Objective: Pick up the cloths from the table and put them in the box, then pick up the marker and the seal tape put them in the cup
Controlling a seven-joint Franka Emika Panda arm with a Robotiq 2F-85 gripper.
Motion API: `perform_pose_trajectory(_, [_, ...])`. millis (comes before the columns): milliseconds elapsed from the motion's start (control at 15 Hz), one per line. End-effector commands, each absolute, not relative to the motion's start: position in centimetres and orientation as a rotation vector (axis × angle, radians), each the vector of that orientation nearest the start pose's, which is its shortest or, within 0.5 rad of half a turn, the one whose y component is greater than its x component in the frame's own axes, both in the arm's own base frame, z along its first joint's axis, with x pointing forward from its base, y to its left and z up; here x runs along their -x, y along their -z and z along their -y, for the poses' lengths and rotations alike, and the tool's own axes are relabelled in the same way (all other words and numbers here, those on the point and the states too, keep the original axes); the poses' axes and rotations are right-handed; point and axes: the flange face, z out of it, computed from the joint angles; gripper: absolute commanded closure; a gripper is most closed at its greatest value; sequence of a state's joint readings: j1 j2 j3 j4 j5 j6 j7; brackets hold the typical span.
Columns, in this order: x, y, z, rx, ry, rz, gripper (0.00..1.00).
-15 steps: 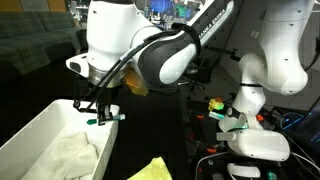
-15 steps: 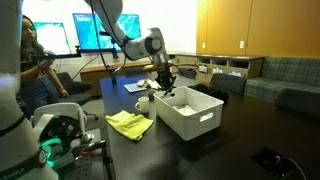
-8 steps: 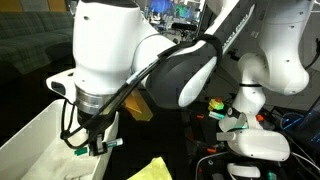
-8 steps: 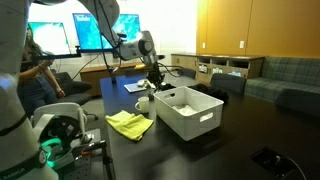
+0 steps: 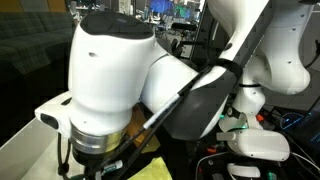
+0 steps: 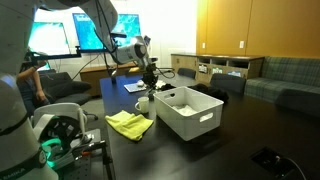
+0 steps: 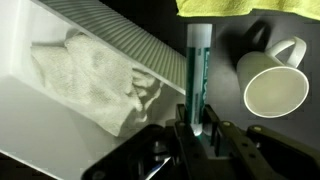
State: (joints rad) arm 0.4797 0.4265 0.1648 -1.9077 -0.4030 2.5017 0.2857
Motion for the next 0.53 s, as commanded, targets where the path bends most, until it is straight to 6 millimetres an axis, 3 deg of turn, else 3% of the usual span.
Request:
perform_pose_trajectory(0, [-50.8,-28.2,-40.8,3.043,0.486,1.023,0.95])
perform_pose_trajectory(467, [-47.2,-27.2,-46.5,2.997,0.55,1.043,0.95])
